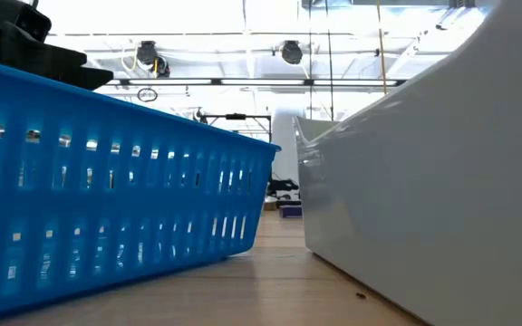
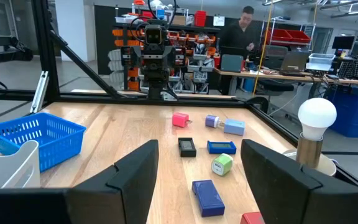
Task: Pick & Place Office items
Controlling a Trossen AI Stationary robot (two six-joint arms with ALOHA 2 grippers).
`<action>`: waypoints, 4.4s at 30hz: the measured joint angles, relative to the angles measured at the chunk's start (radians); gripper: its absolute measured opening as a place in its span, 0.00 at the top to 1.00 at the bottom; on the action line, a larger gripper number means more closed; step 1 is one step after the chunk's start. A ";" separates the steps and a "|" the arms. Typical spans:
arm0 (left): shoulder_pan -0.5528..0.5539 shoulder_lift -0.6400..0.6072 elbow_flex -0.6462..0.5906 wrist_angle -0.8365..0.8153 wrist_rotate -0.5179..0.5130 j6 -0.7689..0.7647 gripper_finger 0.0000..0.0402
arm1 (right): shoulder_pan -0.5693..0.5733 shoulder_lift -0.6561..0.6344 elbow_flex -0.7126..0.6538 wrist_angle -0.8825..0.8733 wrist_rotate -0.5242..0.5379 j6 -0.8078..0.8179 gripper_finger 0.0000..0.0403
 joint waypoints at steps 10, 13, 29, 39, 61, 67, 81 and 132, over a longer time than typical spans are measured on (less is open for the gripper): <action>0.000 0.000 0.000 0.000 0.000 0.000 0.33 | 0.000 0.000 0.000 0.000 0.000 0.000 0.45; 0.000 0.000 0.000 0.000 0.000 0.000 0.33 | 0.000 0.000 0.000 0.000 0.000 0.000 0.45; 0.000 0.000 0.000 0.000 0.000 0.000 0.33 | 0.000 0.000 0.000 0.000 0.000 0.000 0.45; 0.000 0.000 0.000 0.000 0.000 0.000 0.33 | 0.000 0.000 0.000 0.000 0.000 0.000 0.45; 0.000 0.000 0.000 0.000 0.000 0.000 0.33 | 0.000 0.000 0.000 0.000 0.000 0.000 0.45; 0.000 0.000 0.000 0.000 0.000 0.000 0.33 | 0.000 0.000 0.000 0.000 0.000 0.000 0.45; 0.000 0.000 0.000 0.000 0.000 0.000 0.33 | 0.000 0.000 0.000 0.000 0.000 0.000 0.45; 0.000 0.000 0.000 0.000 0.000 0.000 0.33 | 0.000 0.000 0.000 0.193 0.031 0.328 0.45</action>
